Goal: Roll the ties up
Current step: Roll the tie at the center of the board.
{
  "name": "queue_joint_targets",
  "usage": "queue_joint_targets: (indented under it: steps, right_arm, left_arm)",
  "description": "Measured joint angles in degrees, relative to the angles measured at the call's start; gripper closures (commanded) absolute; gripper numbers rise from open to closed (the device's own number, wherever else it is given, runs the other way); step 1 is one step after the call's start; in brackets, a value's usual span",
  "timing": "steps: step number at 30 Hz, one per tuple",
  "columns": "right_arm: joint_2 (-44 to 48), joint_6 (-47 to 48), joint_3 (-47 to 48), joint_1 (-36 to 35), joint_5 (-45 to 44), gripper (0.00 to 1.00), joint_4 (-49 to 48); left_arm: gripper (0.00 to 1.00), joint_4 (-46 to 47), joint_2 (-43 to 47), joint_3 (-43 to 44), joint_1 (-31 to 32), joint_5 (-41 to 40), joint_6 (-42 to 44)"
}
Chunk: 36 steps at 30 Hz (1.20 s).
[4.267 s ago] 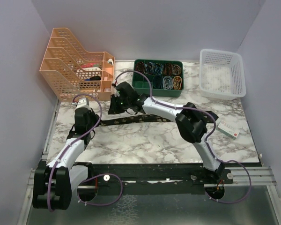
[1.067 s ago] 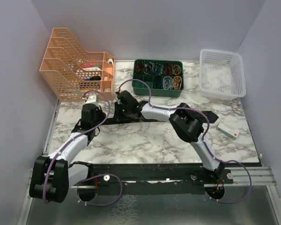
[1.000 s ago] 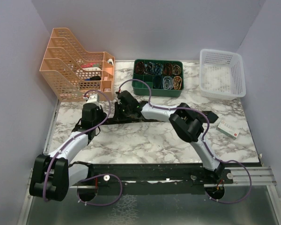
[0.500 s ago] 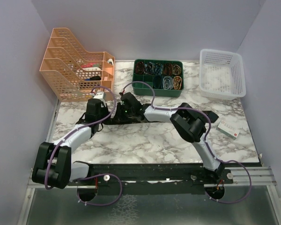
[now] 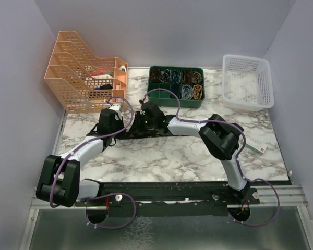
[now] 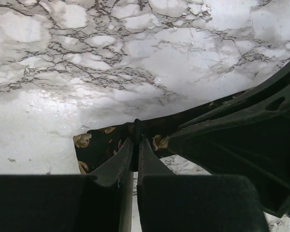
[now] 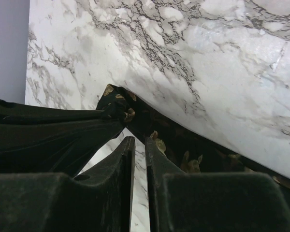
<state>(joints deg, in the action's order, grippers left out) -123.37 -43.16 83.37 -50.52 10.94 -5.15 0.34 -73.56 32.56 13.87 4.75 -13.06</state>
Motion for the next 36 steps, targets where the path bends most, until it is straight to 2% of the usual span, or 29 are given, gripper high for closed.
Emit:
queue_joint_targets:
  steps: [12, 18, 20, 23, 25, 34, 36]
  right_arm:
    - [3.2, -0.8, -3.4, 1.4, -0.2, 0.79, -1.8]
    - [3.6, -0.9, -4.2, 1.4, -0.1, 0.78, -2.6]
    - [4.3, -1.4, -5.6, 1.4, 0.0, 0.77, -4.3]
    - [4.7, -1.8, -6.6, 1.4, 0.6, 0.76, -5.7]
    - [4.7, -1.9, -6.6, 1.4, 0.8, 0.76, -6.0]
    - [4.7, -2.0, -6.6, 1.4, 0.9, 0.75, -6.2]
    - [4.7, -2.0, -6.6, 1.5, 0.8, 0.72, -6.2]
  left_arm:
    - [0.86, -3.6, -4.4, 3.8, 2.8, -1.0, 1.2]
    - [0.78, -5.9, -5.3, 4.6, 3.1, -2.0, 1.4]
    - [0.70, -6.6, -7.3, 5.9, 3.2, -2.0, 1.6]
    - [0.64, -7.0, -9.8, 7.1, 3.5, -2.0, 1.7]
    - [0.59, -7.0, -9.7, 7.2, 3.7, -2.0, 1.7]
    - [0.51, -7.3, -4.4, 6.0, 3.8, -2.3, 1.2]
    - [0.50, -7.3, -2.9, 6.0, 3.8, -2.5, 1.0]
